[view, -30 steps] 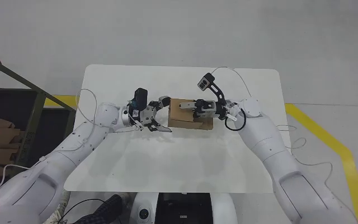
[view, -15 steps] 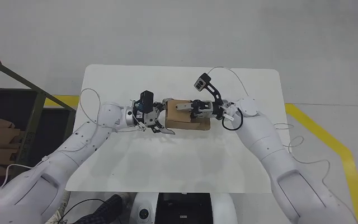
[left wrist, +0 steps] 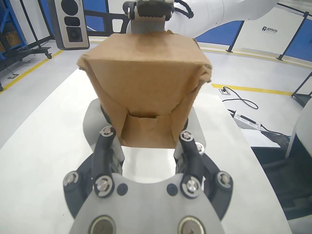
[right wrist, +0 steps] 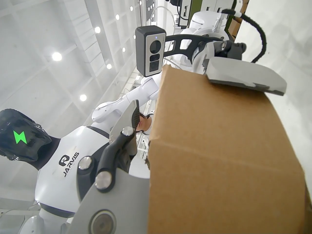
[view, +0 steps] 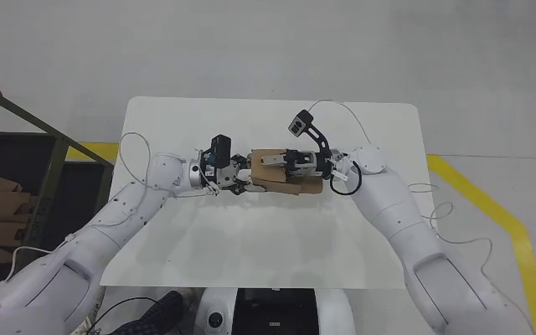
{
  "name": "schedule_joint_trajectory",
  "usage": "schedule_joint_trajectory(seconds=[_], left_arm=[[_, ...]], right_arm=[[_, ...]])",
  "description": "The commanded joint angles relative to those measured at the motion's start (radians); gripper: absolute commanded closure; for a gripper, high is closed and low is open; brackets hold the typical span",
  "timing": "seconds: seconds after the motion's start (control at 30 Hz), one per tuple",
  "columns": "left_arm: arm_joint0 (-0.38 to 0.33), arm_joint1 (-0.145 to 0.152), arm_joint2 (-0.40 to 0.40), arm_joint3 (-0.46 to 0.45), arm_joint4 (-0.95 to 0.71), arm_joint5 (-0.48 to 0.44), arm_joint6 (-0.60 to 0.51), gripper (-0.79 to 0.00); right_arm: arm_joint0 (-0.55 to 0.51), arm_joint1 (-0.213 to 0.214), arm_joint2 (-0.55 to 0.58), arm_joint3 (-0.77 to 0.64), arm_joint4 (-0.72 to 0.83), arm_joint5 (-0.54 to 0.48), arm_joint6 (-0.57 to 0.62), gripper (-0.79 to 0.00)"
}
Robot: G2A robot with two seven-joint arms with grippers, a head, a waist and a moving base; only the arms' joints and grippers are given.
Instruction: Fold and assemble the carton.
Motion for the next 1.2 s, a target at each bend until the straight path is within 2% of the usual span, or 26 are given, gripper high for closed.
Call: schedule_joint_trajectory(seconds=[0.0,0.27,0.63,0.87,0.97,1.07,1.17], left_arm=[[0.002,-0.002,-0.003,0.001,-0.002,-0.004,-0.001,-0.486],[0.011,-0.005,-0.014,0.005,-0.003,-0.01,0.007,-0.52],[0.022,0.0,-0.022,0.018,-0.003,-0.01,0.049,-0.52],[0.024,0.005,-0.023,0.02,-0.016,-0.01,0.067,-0.502],[0.024,0.005,-0.016,0.015,-0.025,-0.01,0.072,-0.471],[0.022,0.007,-0.012,0.012,-0.028,-0.01,0.075,-0.391],[0.02,0.008,-0.008,0.01,-0.027,-0.01,0.072,-0.4]], right_arm=[[0.001,0.0,0.001,0.0,-0.003,-0.001,-0.001,-0.154],[0.004,0.002,0.015,0.01,-0.006,-0.005,-0.005,-0.169],[-0.011,0.024,0.069,-0.006,-0.02,-0.011,-0.011,-0.2],[-0.04,0.039,0.095,-0.052,-0.034,-0.006,-0.006,-0.191],[-0.047,0.04,0.095,-0.066,-0.035,-0.003,-0.003,-0.191],[-0.049,0.04,0.092,-0.071,-0.036,-0.003,-0.003,-0.191],[-0.047,0.038,0.085,-0.075,-0.041,-0.001,-0.001,-0.182]])
